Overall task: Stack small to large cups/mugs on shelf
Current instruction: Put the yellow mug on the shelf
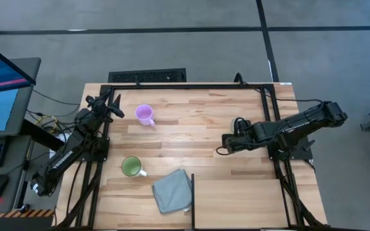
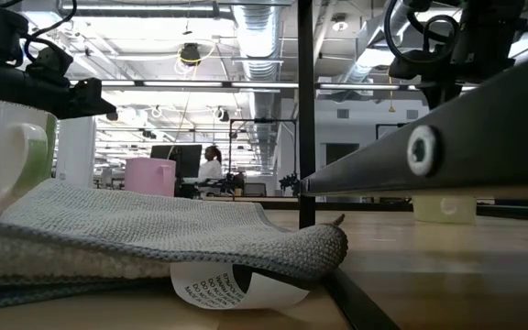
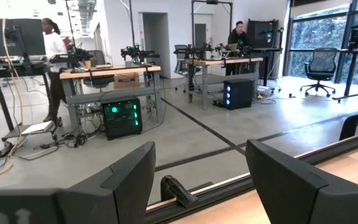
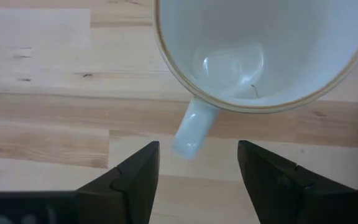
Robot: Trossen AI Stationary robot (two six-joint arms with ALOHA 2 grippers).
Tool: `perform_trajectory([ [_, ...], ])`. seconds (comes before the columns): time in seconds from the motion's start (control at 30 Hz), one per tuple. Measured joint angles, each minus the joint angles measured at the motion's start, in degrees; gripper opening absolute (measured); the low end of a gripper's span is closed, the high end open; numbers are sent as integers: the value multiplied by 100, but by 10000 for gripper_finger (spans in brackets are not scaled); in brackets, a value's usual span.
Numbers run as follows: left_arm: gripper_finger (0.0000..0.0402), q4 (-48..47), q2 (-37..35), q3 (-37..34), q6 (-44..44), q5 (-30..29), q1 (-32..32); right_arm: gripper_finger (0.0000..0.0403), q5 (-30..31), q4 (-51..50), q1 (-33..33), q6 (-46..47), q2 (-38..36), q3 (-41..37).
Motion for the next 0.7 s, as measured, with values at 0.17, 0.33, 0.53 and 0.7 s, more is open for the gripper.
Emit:
perform_trajectory([
  [0.17,242,0,0,0,2,-2,0,240,3,-2,-2,2,94,4],
  [0.33,242,0,2,0,2,-2,0,240,-4,-59,-2,-82,462,4],
  [0.53,242,0,0,1,2,-2,0,240,-24,-45,-2,-138,696,4],
  [0.7,242,0,0,0,2,-2,-2,240,-24,-167,-2,-98,721,4],
])
